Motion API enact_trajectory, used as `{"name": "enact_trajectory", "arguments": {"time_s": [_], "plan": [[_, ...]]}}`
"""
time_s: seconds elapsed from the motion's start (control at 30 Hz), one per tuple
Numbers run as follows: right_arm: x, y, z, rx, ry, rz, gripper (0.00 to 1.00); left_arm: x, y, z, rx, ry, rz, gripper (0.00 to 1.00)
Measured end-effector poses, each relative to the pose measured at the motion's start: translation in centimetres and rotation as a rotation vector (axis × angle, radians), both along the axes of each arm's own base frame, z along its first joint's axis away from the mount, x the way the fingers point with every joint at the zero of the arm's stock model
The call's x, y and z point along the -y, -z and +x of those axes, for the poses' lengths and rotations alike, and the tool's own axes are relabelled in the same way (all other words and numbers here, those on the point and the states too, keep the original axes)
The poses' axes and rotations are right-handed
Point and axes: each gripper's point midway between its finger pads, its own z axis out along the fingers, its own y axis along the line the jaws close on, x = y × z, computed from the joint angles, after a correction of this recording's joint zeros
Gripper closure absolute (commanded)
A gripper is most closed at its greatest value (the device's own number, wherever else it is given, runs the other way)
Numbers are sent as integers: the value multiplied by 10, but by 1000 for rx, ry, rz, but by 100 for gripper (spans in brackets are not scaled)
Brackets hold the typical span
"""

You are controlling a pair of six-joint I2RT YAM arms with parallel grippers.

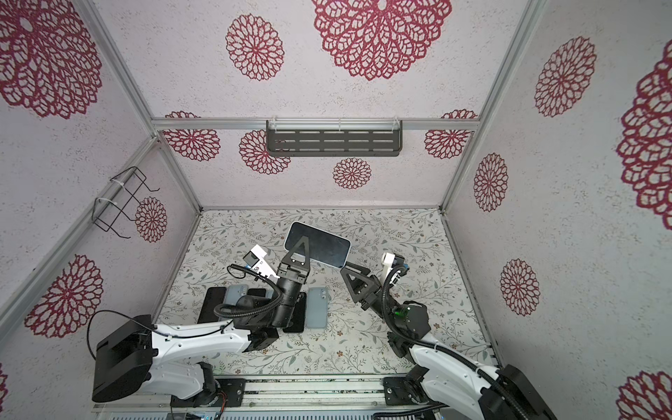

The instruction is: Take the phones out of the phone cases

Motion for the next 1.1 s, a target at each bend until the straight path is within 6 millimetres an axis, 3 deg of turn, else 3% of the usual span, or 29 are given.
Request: {"name": "enact_trajectory", "arguments": {"time_s": [0.63, 0.9, 1.1], "plan": [[-6, -11, -11, 13, -60, 45, 72, -4, -2, 0, -2, 0, -31, 100], [-7, -10, -11, 1, -68, 48, 100, -4, -5, -2, 4, 9, -53, 100], [-7, -11, -11, 5, -64, 48, 100, -4, -5, -1, 6, 10, -59, 100]]}}
